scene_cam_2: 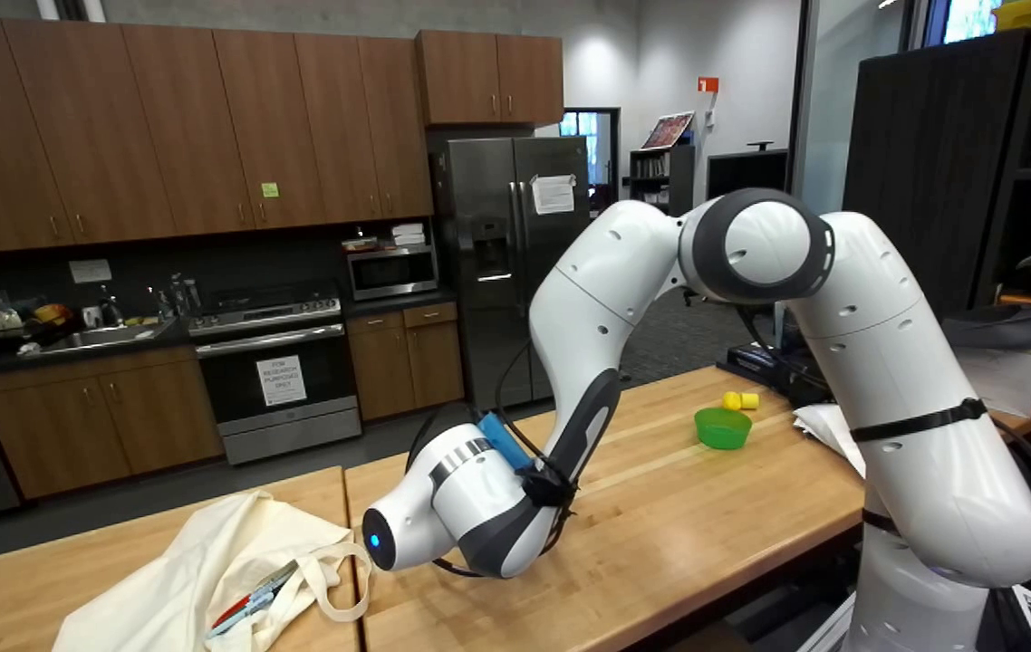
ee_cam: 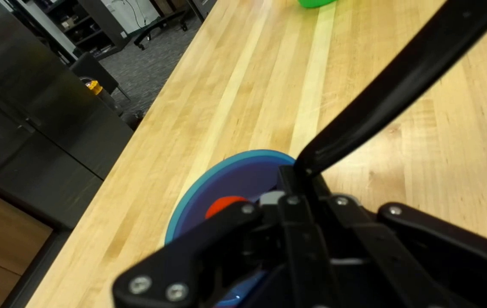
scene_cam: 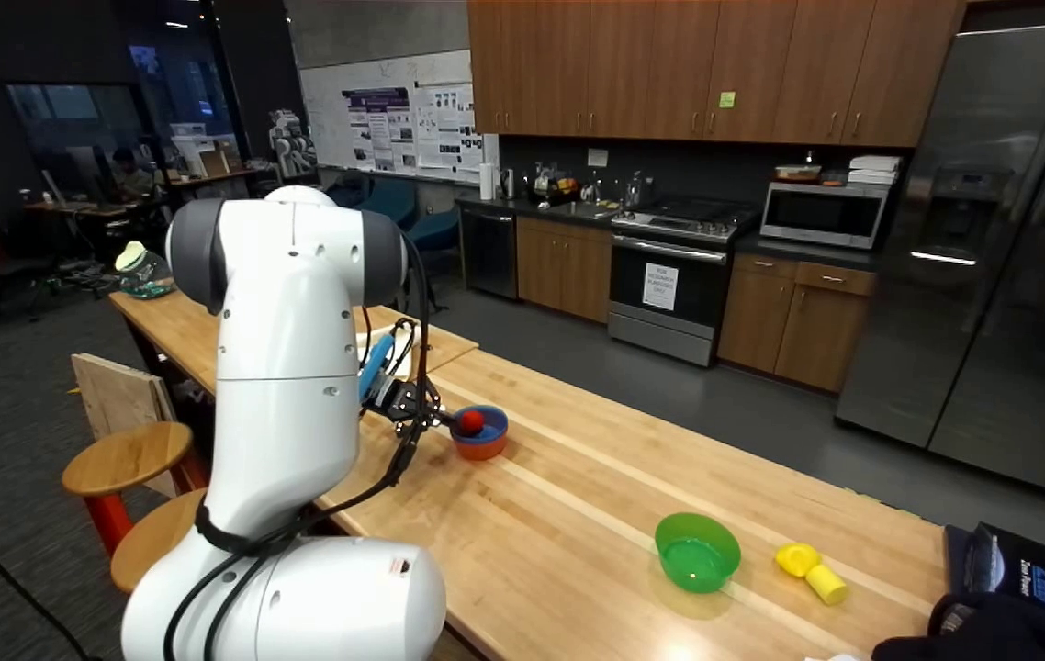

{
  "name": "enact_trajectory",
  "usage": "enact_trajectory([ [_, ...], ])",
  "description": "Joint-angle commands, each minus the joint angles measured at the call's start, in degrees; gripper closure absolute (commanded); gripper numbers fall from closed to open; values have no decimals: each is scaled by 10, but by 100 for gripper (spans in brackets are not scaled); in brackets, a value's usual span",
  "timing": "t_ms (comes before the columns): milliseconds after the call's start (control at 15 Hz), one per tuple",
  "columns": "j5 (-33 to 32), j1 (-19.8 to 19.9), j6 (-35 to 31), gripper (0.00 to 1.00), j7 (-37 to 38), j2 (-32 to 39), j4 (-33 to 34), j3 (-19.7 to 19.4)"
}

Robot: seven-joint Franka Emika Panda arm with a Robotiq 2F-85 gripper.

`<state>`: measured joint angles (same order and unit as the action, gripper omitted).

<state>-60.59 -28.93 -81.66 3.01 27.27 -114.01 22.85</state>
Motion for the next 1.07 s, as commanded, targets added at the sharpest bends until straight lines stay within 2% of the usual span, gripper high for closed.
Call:
enact_trajectory([
  [0, 6, -1, 7, 98, 15, -32, -25, 5],
  [1000, 8, 2, 11, 98, 34, -65, -48, 14],
])
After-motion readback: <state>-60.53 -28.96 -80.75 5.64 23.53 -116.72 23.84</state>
